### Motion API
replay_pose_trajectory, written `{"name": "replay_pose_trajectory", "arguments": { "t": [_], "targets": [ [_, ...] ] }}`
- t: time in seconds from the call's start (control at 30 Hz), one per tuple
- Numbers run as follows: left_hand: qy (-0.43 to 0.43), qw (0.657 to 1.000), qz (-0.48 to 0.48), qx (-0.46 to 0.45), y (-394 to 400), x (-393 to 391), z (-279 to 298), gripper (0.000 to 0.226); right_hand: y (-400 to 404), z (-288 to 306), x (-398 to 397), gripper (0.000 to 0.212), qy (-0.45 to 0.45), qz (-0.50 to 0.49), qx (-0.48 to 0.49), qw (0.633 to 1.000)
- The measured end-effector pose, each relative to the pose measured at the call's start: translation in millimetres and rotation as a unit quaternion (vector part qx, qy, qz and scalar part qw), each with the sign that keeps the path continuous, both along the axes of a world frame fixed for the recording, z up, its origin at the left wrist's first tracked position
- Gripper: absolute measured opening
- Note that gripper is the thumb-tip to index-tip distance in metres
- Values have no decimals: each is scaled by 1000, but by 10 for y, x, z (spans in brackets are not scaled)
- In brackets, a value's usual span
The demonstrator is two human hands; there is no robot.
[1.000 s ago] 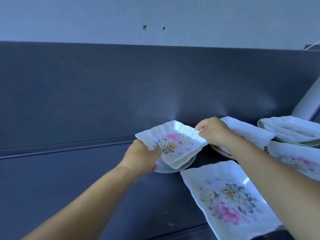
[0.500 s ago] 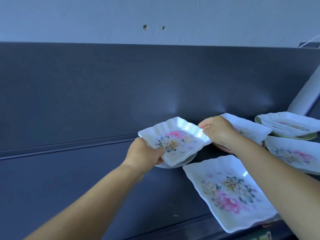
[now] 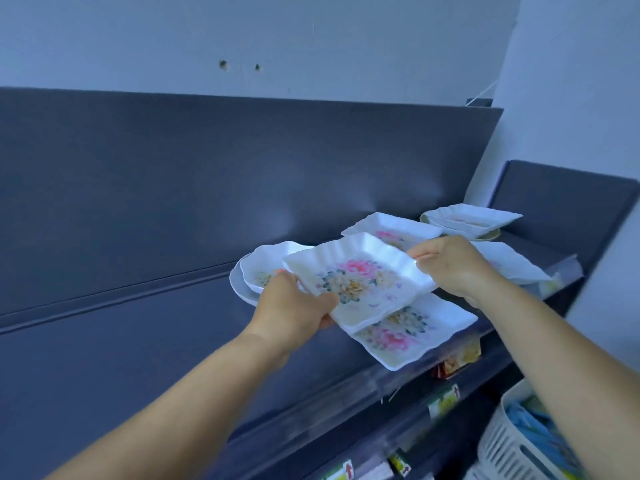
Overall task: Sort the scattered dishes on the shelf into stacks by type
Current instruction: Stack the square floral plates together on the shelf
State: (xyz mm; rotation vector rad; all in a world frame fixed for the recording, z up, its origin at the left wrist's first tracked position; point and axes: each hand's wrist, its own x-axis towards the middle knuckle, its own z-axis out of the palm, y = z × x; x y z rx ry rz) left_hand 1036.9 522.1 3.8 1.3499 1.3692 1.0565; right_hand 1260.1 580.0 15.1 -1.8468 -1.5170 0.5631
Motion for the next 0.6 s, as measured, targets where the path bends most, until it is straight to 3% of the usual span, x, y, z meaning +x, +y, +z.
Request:
{"name": "replay_pose_trajectory", "arguments": {
  "t": [0.33, 0.6],
  "targets": [
    [-5, 998, -51, -21, -145, 338, -156, 4, -349, -199, 404, 33, 3, -40, -33, 999],
    [41, 998, -28, -43, -78, 464, -244, 19, -311, -288, 524, 34, 21, -25, -55, 998]
  ]
}}
